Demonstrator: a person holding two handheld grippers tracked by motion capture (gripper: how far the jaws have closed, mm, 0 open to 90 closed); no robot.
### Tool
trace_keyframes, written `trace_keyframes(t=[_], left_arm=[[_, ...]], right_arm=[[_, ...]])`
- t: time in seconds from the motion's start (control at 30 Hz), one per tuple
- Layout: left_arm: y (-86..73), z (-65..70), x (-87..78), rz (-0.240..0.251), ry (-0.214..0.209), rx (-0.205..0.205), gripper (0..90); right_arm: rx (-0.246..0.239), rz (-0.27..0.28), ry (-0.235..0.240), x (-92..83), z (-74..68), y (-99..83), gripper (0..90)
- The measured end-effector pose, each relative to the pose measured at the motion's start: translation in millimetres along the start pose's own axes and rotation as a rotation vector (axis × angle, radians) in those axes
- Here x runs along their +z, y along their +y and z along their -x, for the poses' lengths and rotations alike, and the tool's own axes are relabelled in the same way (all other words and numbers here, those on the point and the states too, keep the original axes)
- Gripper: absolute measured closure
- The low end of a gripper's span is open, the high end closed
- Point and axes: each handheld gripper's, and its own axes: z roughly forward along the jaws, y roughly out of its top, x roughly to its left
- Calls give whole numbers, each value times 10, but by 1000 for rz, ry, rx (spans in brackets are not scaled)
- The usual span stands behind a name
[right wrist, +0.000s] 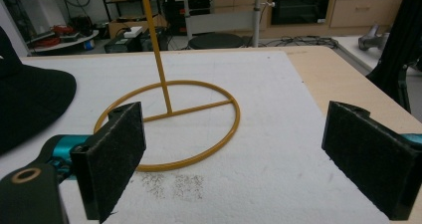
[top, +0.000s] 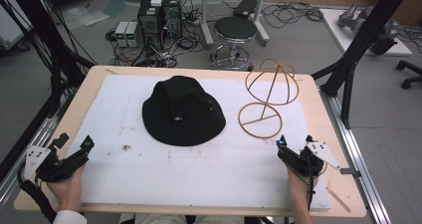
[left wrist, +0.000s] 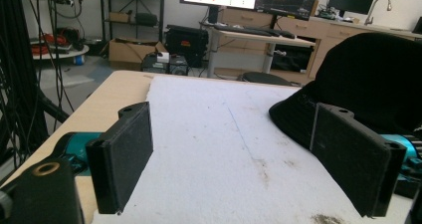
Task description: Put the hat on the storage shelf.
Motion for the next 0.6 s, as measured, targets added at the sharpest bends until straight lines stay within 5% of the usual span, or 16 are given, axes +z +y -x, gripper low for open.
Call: trace_keyframes(t=[0.6], left_arm=[[-3, -6, -9, 4, 2, -15, 172]], right_arm=[[29, -12, 3, -2, 33, -9, 93]])
